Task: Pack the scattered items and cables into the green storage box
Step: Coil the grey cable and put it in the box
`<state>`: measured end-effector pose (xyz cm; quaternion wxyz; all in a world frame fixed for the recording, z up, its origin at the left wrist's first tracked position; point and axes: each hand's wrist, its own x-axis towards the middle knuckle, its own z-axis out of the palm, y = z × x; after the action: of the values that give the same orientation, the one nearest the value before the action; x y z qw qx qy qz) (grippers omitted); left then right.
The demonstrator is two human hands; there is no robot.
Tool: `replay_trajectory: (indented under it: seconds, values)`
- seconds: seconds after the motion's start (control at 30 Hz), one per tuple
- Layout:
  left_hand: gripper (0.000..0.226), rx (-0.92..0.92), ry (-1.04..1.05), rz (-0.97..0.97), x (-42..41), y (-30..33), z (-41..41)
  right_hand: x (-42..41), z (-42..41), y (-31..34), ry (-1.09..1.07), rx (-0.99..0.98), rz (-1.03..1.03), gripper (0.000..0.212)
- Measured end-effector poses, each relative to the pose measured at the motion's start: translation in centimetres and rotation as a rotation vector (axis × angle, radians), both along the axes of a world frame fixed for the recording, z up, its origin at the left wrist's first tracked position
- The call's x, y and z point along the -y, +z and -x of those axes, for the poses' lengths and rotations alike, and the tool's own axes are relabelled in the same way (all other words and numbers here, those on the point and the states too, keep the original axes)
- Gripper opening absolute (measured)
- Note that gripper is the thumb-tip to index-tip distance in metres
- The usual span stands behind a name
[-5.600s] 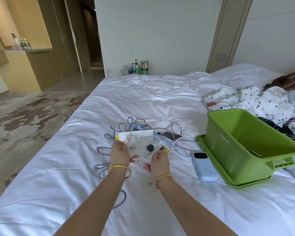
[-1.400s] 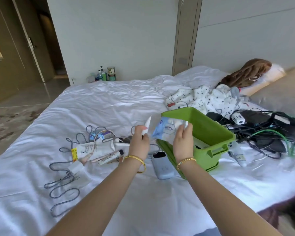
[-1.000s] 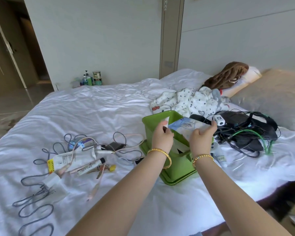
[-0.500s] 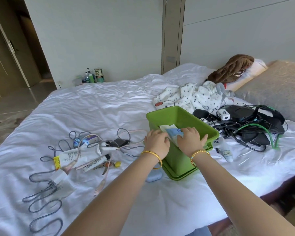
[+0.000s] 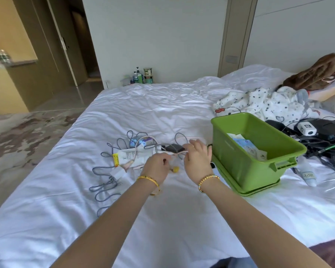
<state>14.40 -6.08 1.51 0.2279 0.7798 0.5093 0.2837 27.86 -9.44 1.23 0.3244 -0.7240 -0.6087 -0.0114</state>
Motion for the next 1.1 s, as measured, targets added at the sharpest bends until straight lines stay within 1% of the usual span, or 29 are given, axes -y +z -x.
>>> replay_trajectory:
  seconds: [0.17, 0.27, 0.43, 0.53, 0.6, 0.63, 0.7, 0.73, 0.8, 0.87, 0.97, 1.03, 1.1]
  values:
    - [0.031, -0.078, 0.153, 0.106, -1.5, -2.5, 7.4, -0.7, 4.9, -2.9, 0.153, 0.047, 0.065, 0.043]
    - [0.036, -0.204, 0.198, 0.203, -1.8, -4.4, 11.0, -0.7, 7.6, -4.5, 0.269, 0.032, 0.119, 0.044]
    - [0.053, -0.423, 0.267, 0.315, -0.7, -7.7, 15.0, -0.4, 11.5, -6.9, 0.475, -0.074, 0.371, 0.044]
    - [0.053, -0.437, 0.338, 0.385, 0.1, -8.9, 16.7, -0.1, 13.5, -8.1, 0.545, -0.066, 0.520, 0.046]
    - [0.049, -0.396, 0.350, 0.411, 0.4, -9.2, 17.3, -0.1, 14.4, -8.7, 0.562, -0.088, 0.568, 0.044]
    - [0.045, -0.346, 0.356, 0.414, 0.4, -9.1, 17.5, -0.1, 14.7, -8.9, 0.558, -0.117, 0.571, 0.041]
    - [0.033, -0.149, 0.391, 0.437, 0.0, -9.0, 18.0, -0.2, 14.9, -9.0, 0.529, -0.218, 0.579, 0.039]
    - [0.028, -0.044, 0.402, 0.443, -0.3, -9.1, 18.2, -0.2, 15.0, -9.0, 0.508, -0.299, 0.594, 0.040]
    - [0.021, 0.101, 0.400, 0.479, -0.4, -8.9, 18.6, -0.5, 15.3, -8.8, 0.462, -0.468, 0.608, 0.044]
    - [0.013, 0.259, 0.396, 0.529, -0.3, -9.1, 18.9, -1.0, 15.6, -8.8, 0.405, -0.574, 0.596, 0.044]
    - [0.021, 0.422, 0.397, 0.545, 0.2, -9.5, 19.0, -1.5, 15.7, -9.1, 0.316, -0.697, 0.569, 0.039]
    - [0.022, 0.488, 0.371, 0.575, 0.5, -9.6, 18.8, -1.5, 15.5, -9.3, 0.296, -0.792, 0.547, 0.024]
    - [0.032, 0.504, 0.335, 0.640, 0.8, -9.3, 18.3, -1.2, 15.3, -9.4, 0.304, -0.848, 0.541, 0.013]
